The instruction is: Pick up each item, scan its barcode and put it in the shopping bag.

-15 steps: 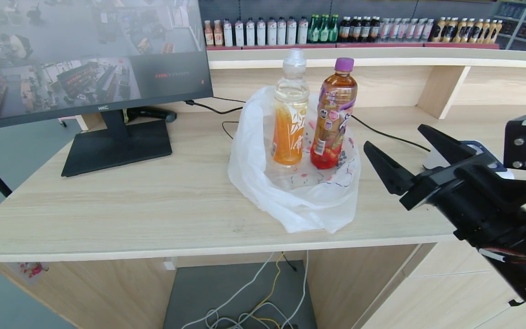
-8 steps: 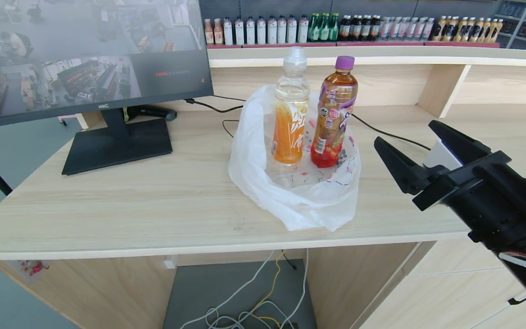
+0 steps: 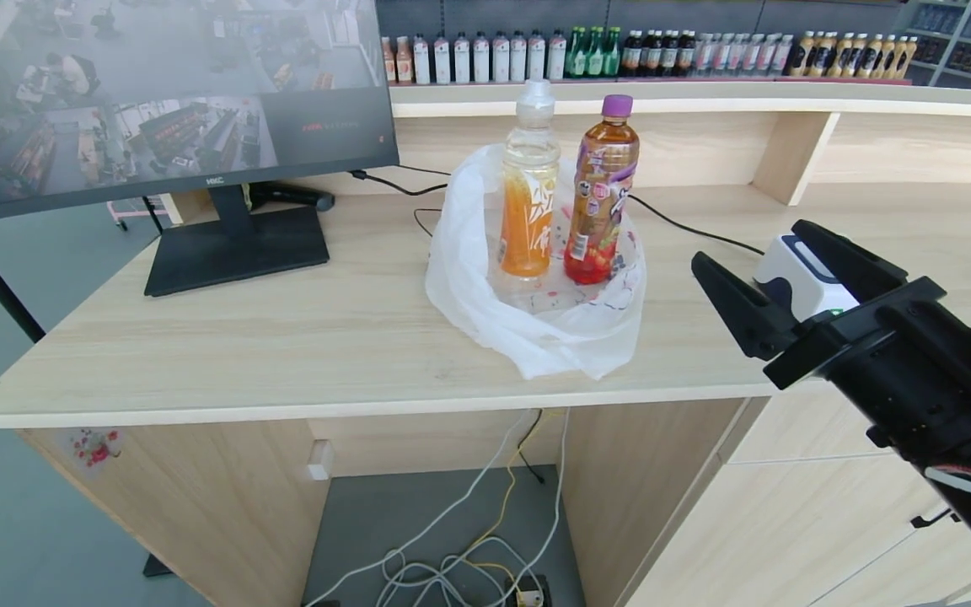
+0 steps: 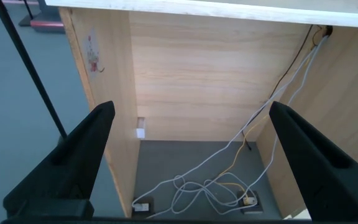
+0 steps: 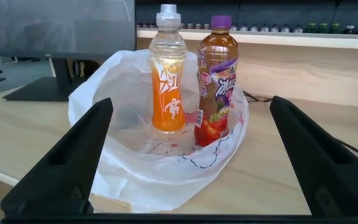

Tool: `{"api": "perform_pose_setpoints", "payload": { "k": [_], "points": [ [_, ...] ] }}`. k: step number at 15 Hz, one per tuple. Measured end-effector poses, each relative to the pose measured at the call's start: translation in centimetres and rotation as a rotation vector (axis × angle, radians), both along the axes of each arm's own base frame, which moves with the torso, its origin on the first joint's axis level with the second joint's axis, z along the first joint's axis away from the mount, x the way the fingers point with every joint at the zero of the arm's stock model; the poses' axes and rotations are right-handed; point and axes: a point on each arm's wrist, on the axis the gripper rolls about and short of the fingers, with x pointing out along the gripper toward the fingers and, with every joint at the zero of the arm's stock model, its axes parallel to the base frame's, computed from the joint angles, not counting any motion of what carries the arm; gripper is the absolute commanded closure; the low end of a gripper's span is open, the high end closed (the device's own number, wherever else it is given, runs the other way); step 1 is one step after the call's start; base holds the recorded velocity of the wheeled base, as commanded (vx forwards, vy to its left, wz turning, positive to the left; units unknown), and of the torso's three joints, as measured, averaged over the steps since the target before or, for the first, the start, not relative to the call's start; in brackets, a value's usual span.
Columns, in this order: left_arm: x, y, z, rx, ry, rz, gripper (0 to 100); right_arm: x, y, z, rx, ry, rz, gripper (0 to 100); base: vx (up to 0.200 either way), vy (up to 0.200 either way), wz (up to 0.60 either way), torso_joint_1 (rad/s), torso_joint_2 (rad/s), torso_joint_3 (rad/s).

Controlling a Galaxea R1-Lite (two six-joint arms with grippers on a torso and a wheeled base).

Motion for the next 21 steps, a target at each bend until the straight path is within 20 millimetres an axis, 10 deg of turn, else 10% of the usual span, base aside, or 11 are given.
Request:
{"api": "perform_pose_setpoints", "payload": {
  "k": [21],
  "points": [
    [0.0,0.0,0.0,-0.010,0.000,0.002,0,0.4,-2.4,-0.5,-0.017,0.015,-0.107,0,0.000,-0.200,0.00,0.002,0.00,0.002]
  ]
}}
